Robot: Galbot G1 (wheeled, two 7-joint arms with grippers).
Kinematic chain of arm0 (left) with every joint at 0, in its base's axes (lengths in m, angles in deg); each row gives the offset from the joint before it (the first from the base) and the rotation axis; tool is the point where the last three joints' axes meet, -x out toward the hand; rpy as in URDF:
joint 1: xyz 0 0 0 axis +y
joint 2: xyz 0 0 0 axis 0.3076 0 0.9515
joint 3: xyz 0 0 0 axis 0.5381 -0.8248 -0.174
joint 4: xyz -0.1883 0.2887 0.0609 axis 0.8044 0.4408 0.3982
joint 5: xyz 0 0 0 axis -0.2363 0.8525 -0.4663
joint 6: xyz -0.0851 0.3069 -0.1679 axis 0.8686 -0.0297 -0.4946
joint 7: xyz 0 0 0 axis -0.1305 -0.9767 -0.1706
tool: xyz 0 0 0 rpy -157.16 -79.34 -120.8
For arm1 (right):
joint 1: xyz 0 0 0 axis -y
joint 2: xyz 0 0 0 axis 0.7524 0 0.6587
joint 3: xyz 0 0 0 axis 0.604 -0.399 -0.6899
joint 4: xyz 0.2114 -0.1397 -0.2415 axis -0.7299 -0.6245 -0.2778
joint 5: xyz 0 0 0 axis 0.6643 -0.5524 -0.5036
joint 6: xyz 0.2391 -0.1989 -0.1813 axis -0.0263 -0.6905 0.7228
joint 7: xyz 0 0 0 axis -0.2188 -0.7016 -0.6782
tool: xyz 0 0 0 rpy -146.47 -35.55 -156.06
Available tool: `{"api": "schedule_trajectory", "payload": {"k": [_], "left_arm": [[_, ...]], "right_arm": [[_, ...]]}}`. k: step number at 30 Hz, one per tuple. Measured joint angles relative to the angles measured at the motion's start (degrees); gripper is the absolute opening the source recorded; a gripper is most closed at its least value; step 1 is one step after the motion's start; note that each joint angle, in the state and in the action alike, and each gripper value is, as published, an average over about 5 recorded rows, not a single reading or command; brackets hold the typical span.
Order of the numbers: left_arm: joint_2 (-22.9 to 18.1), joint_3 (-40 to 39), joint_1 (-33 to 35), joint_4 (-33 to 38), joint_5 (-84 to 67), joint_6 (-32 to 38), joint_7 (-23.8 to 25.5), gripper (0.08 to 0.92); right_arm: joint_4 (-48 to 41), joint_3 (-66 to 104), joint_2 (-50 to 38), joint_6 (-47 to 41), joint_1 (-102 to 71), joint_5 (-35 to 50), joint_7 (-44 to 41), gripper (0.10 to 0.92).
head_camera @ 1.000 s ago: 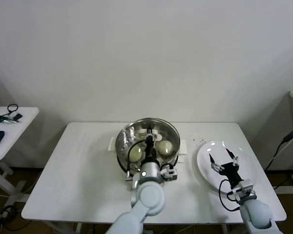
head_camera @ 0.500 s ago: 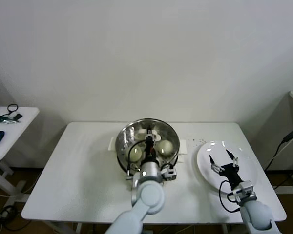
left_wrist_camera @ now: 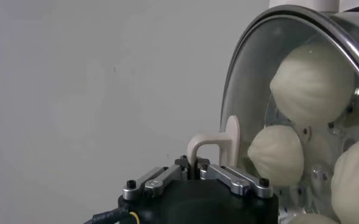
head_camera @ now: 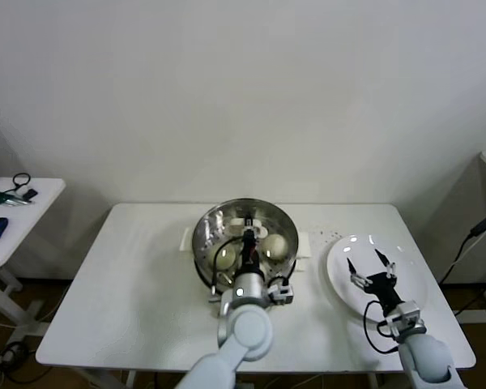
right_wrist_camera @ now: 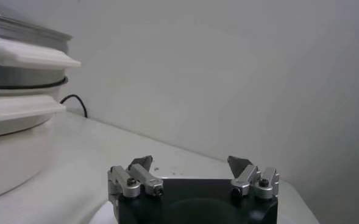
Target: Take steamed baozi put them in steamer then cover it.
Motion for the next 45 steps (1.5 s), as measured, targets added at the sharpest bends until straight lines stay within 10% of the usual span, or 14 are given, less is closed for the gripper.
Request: {"api": "schedule_trajectory", "payload": {"k": [9, 32, 45], "left_arm": [[0.4, 0.3, -0.2, 0.4, -0.8, 0.1, 0.8, 0.186], [7.5, 2.5, 4.4, 14.6, -8.8, 0.0, 2.9, 0.809], [13.8, 10.2, 11.7, 24.4, -24.1, 0.0, -4.2, 0.823]], "right_arm": [[-0.1, 0.1, 0.0, 0.0, -0.1, 0.1, -0.5, 0.823], [0.8, 0.6, 0.1, -3.3, -0.5, 1.9, -1.1, 0.823], [1.2, 1.2, 0.1, -3.5, -0.7, 1.6, -1.5, 0.823]]}}
